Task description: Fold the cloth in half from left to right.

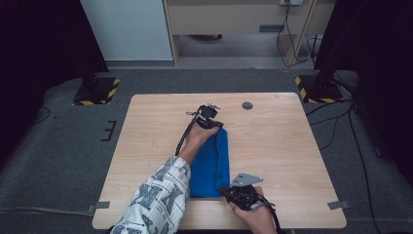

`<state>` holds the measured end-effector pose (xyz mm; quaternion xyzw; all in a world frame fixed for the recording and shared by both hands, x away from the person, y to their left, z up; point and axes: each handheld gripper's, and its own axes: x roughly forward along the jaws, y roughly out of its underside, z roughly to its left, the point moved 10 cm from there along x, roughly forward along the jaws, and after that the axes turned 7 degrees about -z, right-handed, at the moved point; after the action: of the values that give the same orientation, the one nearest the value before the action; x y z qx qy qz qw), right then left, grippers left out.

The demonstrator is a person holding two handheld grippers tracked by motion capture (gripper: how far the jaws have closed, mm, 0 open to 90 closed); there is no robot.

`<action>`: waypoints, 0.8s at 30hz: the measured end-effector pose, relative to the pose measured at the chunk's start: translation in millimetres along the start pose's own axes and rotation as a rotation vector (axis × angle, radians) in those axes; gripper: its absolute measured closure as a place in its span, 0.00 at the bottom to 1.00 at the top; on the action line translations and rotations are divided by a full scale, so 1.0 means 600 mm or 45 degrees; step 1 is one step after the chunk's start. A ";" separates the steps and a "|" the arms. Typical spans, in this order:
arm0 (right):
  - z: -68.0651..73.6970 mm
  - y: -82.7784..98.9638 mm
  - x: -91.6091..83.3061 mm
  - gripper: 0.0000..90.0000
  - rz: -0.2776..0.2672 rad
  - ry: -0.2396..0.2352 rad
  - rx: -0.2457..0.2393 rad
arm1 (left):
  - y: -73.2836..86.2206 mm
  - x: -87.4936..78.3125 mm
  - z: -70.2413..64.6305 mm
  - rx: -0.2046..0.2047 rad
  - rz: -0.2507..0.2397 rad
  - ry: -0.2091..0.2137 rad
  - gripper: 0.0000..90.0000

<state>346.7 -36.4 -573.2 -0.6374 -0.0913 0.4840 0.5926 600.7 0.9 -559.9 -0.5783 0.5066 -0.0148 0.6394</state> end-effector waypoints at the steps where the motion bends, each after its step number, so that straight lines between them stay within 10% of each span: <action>1: -0.001 0.001 0.000 0.88 0.005 0.001 0.006 | 0.001 0.001 -0.001 0.001 0.005 0.004 0.92; 24: -0.007 0.008 0.002 0.66 0.043 0.018 0.044 | -0.004 0.003 -0.005 -0.018 -0.027 -0.003 0.82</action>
<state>348.2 -39.9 -578.8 -0.6318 -0.0680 0.4911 0.5959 600.9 -3.4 -558.9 -0.5881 0.4998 -0.0175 0.6356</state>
